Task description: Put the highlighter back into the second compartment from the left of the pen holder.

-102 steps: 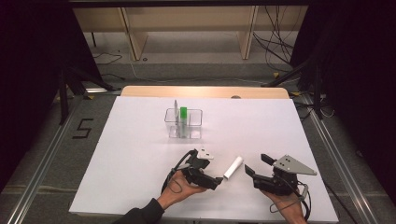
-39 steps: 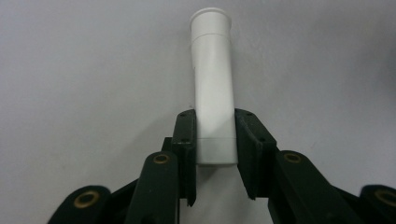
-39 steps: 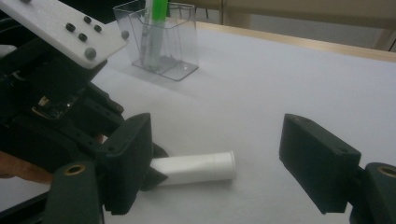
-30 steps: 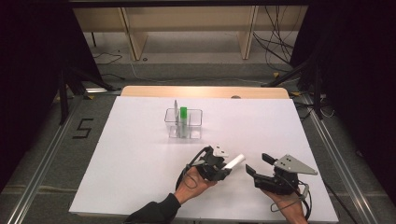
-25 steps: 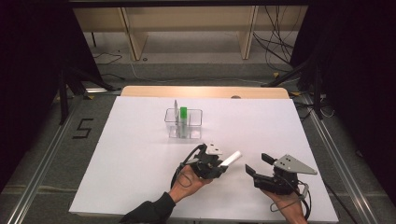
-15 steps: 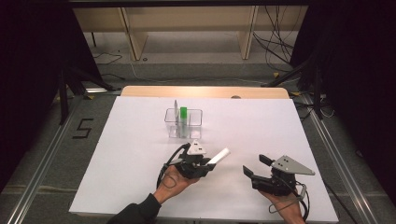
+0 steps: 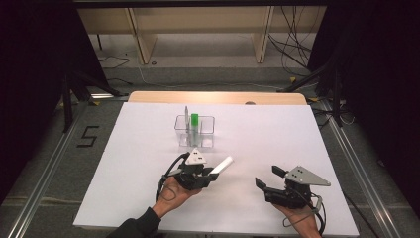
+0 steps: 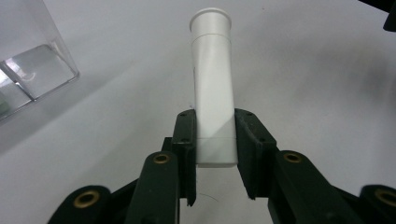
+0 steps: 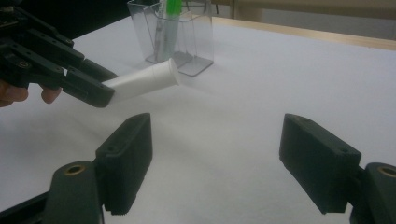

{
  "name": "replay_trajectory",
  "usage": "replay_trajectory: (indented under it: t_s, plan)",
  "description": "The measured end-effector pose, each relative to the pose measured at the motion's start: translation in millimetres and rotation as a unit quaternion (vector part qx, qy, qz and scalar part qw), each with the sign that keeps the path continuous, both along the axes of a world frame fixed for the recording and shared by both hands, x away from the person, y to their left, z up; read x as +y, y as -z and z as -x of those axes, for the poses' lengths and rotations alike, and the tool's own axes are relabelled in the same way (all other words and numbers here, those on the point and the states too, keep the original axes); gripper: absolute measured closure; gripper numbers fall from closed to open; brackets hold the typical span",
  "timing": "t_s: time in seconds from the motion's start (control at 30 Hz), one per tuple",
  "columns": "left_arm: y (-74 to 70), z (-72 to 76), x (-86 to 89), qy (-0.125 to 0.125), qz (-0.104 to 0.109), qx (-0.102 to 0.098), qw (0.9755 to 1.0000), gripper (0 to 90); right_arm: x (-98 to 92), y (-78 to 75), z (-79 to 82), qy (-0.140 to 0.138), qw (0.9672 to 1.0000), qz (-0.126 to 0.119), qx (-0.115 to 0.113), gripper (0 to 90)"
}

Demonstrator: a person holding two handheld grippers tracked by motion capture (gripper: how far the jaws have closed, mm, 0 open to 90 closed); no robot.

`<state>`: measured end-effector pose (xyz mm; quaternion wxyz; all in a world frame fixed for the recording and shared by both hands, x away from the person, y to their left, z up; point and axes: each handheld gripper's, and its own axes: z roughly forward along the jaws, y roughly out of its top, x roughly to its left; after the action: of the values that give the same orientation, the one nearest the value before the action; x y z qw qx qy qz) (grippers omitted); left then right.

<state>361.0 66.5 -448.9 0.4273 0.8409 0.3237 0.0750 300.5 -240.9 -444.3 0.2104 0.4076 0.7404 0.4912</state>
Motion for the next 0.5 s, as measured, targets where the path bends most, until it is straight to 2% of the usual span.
replay_trajectory:
  t_s: [0.5]
  plan:
    - [-1.4,1.5,2.9,-0.002,0.009,0.001,1.0,71.1,-0.8,3.8,0.8,-0.002,1.0,0.002,0.005,26.6]
